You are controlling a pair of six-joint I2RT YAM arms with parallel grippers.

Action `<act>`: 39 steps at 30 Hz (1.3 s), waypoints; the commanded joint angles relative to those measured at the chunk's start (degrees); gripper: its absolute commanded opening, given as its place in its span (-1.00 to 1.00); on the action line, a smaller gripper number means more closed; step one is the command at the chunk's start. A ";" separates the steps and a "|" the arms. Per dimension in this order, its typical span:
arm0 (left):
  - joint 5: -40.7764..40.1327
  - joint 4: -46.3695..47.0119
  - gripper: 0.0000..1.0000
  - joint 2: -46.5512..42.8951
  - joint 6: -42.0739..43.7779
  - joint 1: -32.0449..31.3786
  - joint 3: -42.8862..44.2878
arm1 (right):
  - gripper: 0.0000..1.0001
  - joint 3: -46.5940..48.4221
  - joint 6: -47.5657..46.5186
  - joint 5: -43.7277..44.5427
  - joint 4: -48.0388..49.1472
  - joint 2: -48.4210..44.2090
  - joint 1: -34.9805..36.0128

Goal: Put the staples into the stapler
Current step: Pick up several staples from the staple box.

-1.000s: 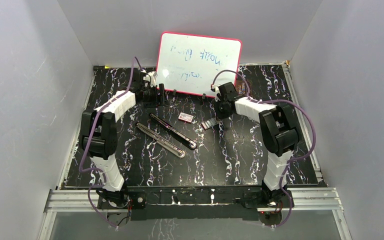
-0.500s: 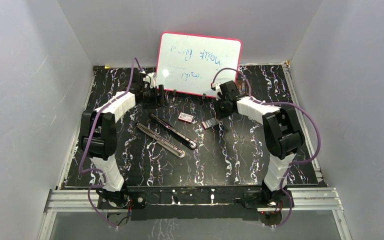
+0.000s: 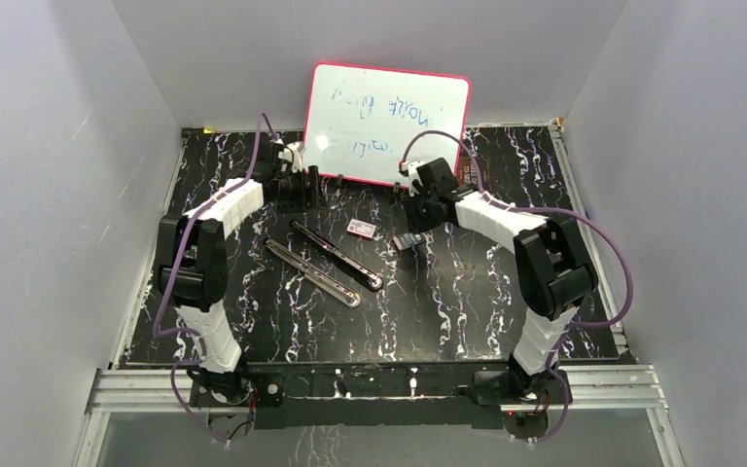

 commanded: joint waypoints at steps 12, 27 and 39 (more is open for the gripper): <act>0.49 -0.62 0.36 -3.12 0.48 0.26 -0.38 | -0.26 2.20 3.26 3.53 0.28 4.02 3.61; 0.51 -0.62 0.36 -3.03 0.55 0.19 -0.35 | -0.27 2.95 3.78 4.50 0.82 6.26 4.15; 0.47 -0.62 0.36 -3.02 0.55 0.22 -0.26 | -0.57 3.39 4.10 5.14 0.57 6.83 4.68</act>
